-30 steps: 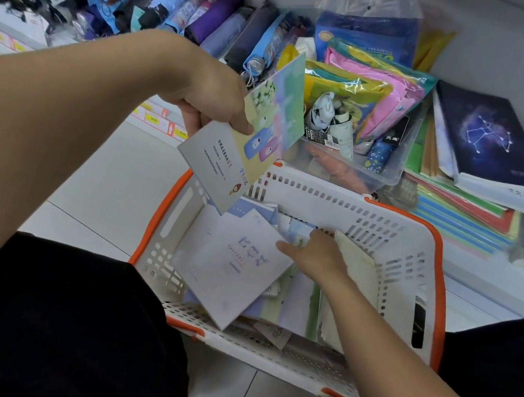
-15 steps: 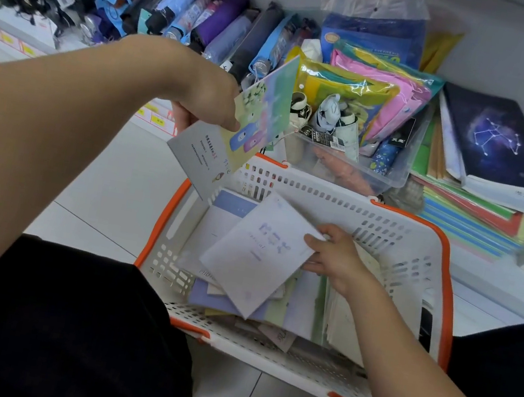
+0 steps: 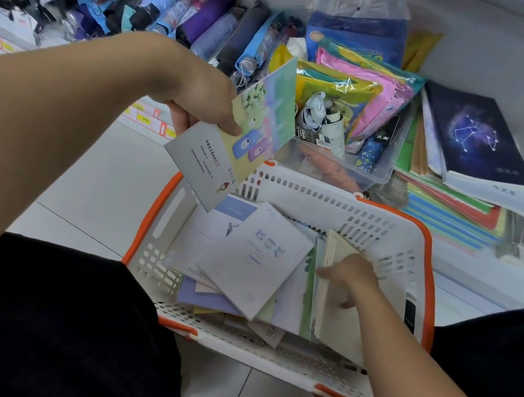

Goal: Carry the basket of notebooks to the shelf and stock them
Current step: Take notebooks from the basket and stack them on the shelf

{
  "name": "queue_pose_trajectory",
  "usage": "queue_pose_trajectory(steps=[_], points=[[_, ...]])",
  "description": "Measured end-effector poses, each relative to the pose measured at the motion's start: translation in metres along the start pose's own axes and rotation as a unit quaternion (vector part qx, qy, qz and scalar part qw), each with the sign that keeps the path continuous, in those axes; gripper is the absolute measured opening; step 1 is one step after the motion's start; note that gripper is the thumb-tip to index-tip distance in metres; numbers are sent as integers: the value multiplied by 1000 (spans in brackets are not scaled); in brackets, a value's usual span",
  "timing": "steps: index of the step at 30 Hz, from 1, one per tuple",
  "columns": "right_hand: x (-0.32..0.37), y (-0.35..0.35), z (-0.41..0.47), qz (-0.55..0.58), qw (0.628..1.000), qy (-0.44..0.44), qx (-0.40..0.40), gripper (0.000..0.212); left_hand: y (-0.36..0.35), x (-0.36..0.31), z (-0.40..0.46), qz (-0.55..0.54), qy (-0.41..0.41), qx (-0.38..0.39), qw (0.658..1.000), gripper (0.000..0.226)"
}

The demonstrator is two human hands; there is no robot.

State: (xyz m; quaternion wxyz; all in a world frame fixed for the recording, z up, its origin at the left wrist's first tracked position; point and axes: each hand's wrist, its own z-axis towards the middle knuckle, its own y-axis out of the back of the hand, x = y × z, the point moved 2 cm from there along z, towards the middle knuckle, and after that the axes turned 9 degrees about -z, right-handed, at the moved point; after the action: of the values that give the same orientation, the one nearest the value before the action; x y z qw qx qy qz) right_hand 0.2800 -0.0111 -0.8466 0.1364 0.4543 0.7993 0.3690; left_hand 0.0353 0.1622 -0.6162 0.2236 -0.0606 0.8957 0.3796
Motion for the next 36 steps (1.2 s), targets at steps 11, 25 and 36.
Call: queue_pose_trajectory(steps=[11,25,36], points=[[16,52,-30,151,987,62,-2,22,-2,-6,-7,-18,-5,6,1000,19],[204,152,-171,426,800,410,-104,34,12,-23,-23,-422,-139,-19,896,61],[161,174,-208,387,802,453,-34,45,60,4,-56,-586,-255,-99,763,29]])
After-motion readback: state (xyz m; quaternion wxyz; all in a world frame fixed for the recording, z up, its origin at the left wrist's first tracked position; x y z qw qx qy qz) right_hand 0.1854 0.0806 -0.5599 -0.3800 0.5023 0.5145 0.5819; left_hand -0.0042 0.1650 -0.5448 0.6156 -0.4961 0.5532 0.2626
